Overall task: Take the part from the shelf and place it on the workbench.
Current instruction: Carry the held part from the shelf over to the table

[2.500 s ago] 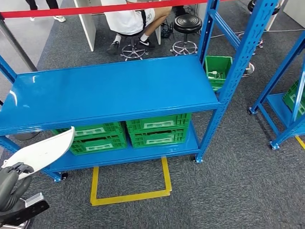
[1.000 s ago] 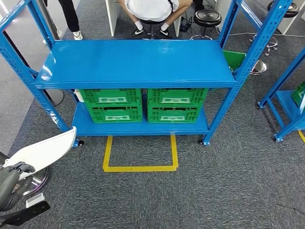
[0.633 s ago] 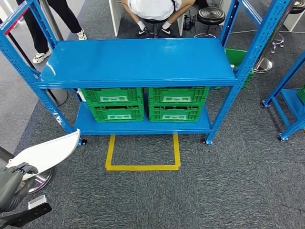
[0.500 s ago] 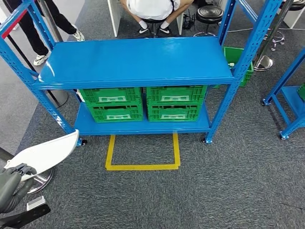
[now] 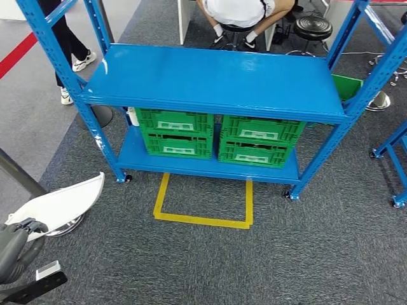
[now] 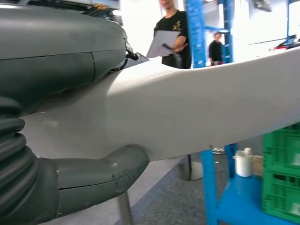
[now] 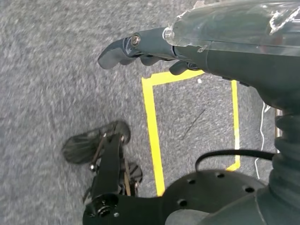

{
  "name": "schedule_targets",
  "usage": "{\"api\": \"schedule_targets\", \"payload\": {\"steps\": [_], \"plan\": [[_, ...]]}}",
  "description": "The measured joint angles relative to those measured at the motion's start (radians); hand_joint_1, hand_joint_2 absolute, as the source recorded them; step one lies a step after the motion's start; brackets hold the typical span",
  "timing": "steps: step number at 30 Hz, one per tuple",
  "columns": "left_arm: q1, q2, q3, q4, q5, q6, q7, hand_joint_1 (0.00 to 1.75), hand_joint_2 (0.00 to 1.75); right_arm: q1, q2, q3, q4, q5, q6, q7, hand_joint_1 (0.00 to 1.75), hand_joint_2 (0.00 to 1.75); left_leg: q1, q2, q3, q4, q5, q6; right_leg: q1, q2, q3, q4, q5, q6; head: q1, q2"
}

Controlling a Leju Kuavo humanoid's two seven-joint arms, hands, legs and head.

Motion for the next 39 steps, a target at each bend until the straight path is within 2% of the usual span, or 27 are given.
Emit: {"api": "schedule_targets", "payload": {"steps": [2,3,4,5,6,8,10,12,14,16,17,18,19,20,21,23,25,27,28,30,32,33,34,35,36,37,39], "plan": [[-0.002,0.0,-0.004,0.0,0.0,0.0,0.0,1.75,1.75,0.002,0.0,0.003,0.0,0.0,0.0,0.0,0.0,1.75,-0.001,-0.017,-0.002,0.0,0.001,0.005,-0.001,0.028,-0.066,0.141,-0.064,0.003,0.004,0.0],[-0.002,-0.001,-0.005,0.0,-0.001,0.0,0.001,1.75,1.75,0.003,0.0,0.004,0.0,0.0,0.0,0.0,0.0,1.75,-0.001,-0.028,-0.003,0.001,0.002,0.006,-0.001,0.032,-0.09,0.192,-0.078,0.003,0.004,0.0],[-0.001,-0.001,-0.007,0.0,-0.001,0.0,0.002,1.75,1.75,0.004,0.0,0.004,0.0,0.0,0.0,0.0,0.0,1.75,-0.002,-0.038,-0.003,0.001,0.002,0.006,-0.001,0.035,-0.098,0.206,-0.073,0.002,0.004,0.0],[-0.001,-0.001,-0.008,0.0,-0.001,-0.001,0.003,1.75,1.75,0.005,0.0,0.004,0.0,0.0,-0.001,0.0,0.0,1.75,-0.001,-0.049,-0.002,0.002,0.002,0.005,-0.002,0.038,-0.085,0.176,-0.047,0.001,0.004,0.0],[-0.001,-0.001,-0.01,0.0,-0.001,-0.001,0.004,1.75,1.75,0.004,0.0,0.005,0.0,0.0,-0.001,-0.001,0.0,1.75,-0.001,-0.06,-0.001,0.002,0.002,0.004,-0.003,0.045,-0.054,0.112,-0.01,-0.001,0.004,0.0],[-0.002,-0.001,-0.013,0.0,-0.001,0.0,0.006,1.75,1.75,0.003,0.0,0.005,0.0,-0.001,-0.001,-0.002,0.0,1.75,-0.002,-0.081,-0.003,0.005,0.003,-0.003,-0.009,0.082,0.013,-0.026,0.043,-0.004,0.005,0.0],[-0.003,-0.001,-0.015,0.0,-0.001,0.0,0.008,1.75,1.75,0.002,0.0,0.005,0.0,-0.001,-0.001,-0.002,0.0,1.75,-0.001,-0.098,-0.009,0.006,0.007,-0.016,-0.011,0.102,0.039,-0.08,0.053,-0.008,0.005,0.0],[-0.002,0.0,-0.015,0.0,-0.001,0.0,0.008,1.75,1.75,0.002,0.001,0.005,0.0,-0.001,-0.001,-0.002,0.0,1.75,0.002,-0.111,-0.015,0.004,0.012,-0.029,-0.009,0.085,0.038,-0.082,0.056,-0.019,0.005,0.0],[-0.002,0.001,-0.015,0.0,-0.001,0.0,0.008,1.75,1.75,0.0,0.001,0.005,0.0,-0.001,-0.001,-0.003,0.0,1.75,0.002,-0.085,-0.031,0.033,-0.01,-0.039,-0.01,0.066,0.039,-0.087,0.061,-0.032,0.0,0.0],[-0.006,0.002,-0.016,0.0,-0.001,0.0,0.008,1.75,1.75,0.001,0.001,0.005,0.0,-0.001,-0.001,-0.003,0.0,1.75,0.0,-0.042,-0.084,0.142,-0.071,-0.046,-0.01,0.045,0.038,-0.091,0.063,-0.041,-0.006,0.0],[-0.007,0.003,-0.017,0.001,-0.001,0.0,0.008,1.75,1.75,0.002,0.001,0.005,0.0,-0.001,-0.002,-0.003,0.0,1.75,0.001,-0.032,-0.117,0.212,-0.103,-0.049,-0.009,0.033,0.036,-0.091,0.063,-0.042,-0.007,0.0],[-0.006,0.003,-0.019,0.001,-0.001,0.0,0.008,1.75,1.75,0.004,0.001,0.005,0.0,-0.001,-0.002,-0.003,0.0,1.75,0.001,-0.028,-0.144,0.267,-0.122,-0.051,-0.008,0.022,0.035,-0.091,0.063,-0.043,-0.007,0.0],[-0.006,0.003,-0.02,0.001,-0.001,-0.001,0.008,1.75,1.75,0.004,0.001,0.005,0.0,-0.001,-0.002,-0.003,0.0,1.75,0.001,-0.026,-0.154,0.29,-0.122,-0.051,-0.007,0.011,0.034,-0.091,0.063,-0.043,-0.007,0.0],[-0.006,0.003,-0.02,0.001,-0.001,-0.001,0.008,1.75,1.75,0.004,0.001,0.005,0.0,-0.001,-0.002,-0.003,0.0,1.75,0.001,-0.024,-0.145,0.275,-0.104,-0.051,-0.007,0.0,0.034,-0.091,0.063,-0.043,-0.007,0.0],[-0.006,0.003,-0.02,0.002,-0.001,-0.001,0.008,1.75,1.75,0.003,0.001,0.005,0.0,-0.001,-0.002,-0.003,0.0,1.75,0.001,-0.018,-0.118,0.226,-0.073,-0.05,-0.007,-0.01,0.035,-0.09,0.062,-0.042,-0.007,0.0],[-0.008,0.003,-0.02,0.002,-0.001,-0.001,0.008,1.75,1.75,0.0,0.001,0.006,0.0,-0.002,-0.002,-0.004,0.0,1.75,-0.002,0.026,-0.042,0.088,-0.017,-0.045,-0.003,-0.028,0.038,-0.088,0.059,-0.037,-0.009,0.0],[-0.01,0.003,-0.02,0.002,-0.001,-0.001,0.009,1.75,1.75,-0.001,0.0,0.006,0.0,-0.002,-0.004,-0.005,0.0,1.75,-0.006,0.055,-0.004,0.013,-0.002,-0.033,0.005,-0.043,0.04,-0.085,0.055,-0.027,-0.008,0.0],[-0.009,0.004,-0.02,0.002,-0.001,-0.001,0.01,1.75,1.75,-0.002,0.0,0.007,0.0,-0.002,-0.005,-0.005,0.0,1.75,-0.007,0.038,-0.007,0.007,-0.002,-0.019,0.008,-0.061,0.043,-0.088,0.053,-0.017,-0.005,0.0],[-0.009,0.005,-0.02,0.002,-0.001,0.0,0.011,1.75,1.75,-0.003,0.0,0.008,0.0,-0.002,-0.005,-0.005,0.0,1.75,-0.005,0.029,-0.009,0.006,0.001,-0.013,0.006,-0.059,0.043,-0.084,0.048,-0.011,-0.005,0.0],[-0.01,0.005,-0.02,0.002,-0.001,0.0,0.011,1.75,1.75,-0.003,0.0,0.01,0.0,-0.002,-0.005,-0.006,0.0,1.75,-0.001,0.01,-0.009,0.003,0.006,-0.001,0.002,-0.021,0.019,-0.026,0.008,-0.001,0.0,0.0],[-0.011,0.005,-0.021,0.002,-0.001,-0.001,0.011,1.75,1.75,-0.001,0.0,0.012,0.0,-0.002,-0.005,-0.006,0.0,1.75,-0.001,-0.009,-0.012,0.003,0.007,0.005,-0.001,0.024,-0.043,0.11,-0.061,0.003,0.005,0.0],[-0.011,0.005,-0.022,0.002,-0.001,-0.001,0.011,1.75,1.75,0.0,0.0,0.013,0.0,-0.002,-0.005,-0.006,0.0,1.75,-0.001,-0.02,-0.013,0.003,0.008,0.006,-0.001,0.032,-0.073,0.175,-0.084,0.004,0.006,0.0],[-0.01,0.005,-0.022,0.002,-0.001,-0.001,0.011,1.75,1.75,0.002,0.0,0.014,0.0,-0.002,-0.005,-0.006,0.0,1.75,-0.001,-0.032,-0.013,0.003,0.008,0.006,-0.001,0.035,-0.091,0.21,-0.09,0.004,0.006,0.0],[-0.01,0.005,-0.023,0.002,-0.001,-0.001,0.011,1.75,1.75,0.003,0.0,0.014,0.0,-0.002,-0.006,-0.006,0.0,1.75,-0.001,-0.044,-0.012,0.004,0.008,0.006,-0.002,0.037,-0.09,0.203,-0.074,0.003,0.006,0.0],[-0.01,0.005,-0.023,0.002,-0.001,-0.001,0.011,1.75,1.75,0.004,0.0,0.015,0.0,-0.002,-0.006,-0.006,0.0,1.75,0.0,-0.056,-0.011,0.004,0.008,0.005,-0.003,0.04,-0.067,0.154,-0.041,0.003,0.006,0.0],[-0.01,0.005,-0.023,0.002,-0.001,-0.001,0.011,1.75,1.75,0.004,0.0,0.015,0.0,-0.002,-0.006,-0.006,0.0,1.75,0.001,-0.068,-0.01,0.005,0.008,0.002,-0.007,0.056,-0.033,0.079,-0.001,0.003,0.006,0.0],[-0.011,0.005,-0.023,0.002,-0.001,-0.001,0.011,1.75,1.75,0.003,0.0,0.018,0.0,-0.002,-0.007,-0.006,0.0,1.75,0.0,-0.089,-0.013,0.008,0.009,-0.008,-0.015,0.099,0.025,-0.046,0.044,0.003,0.006,0.0]]}}
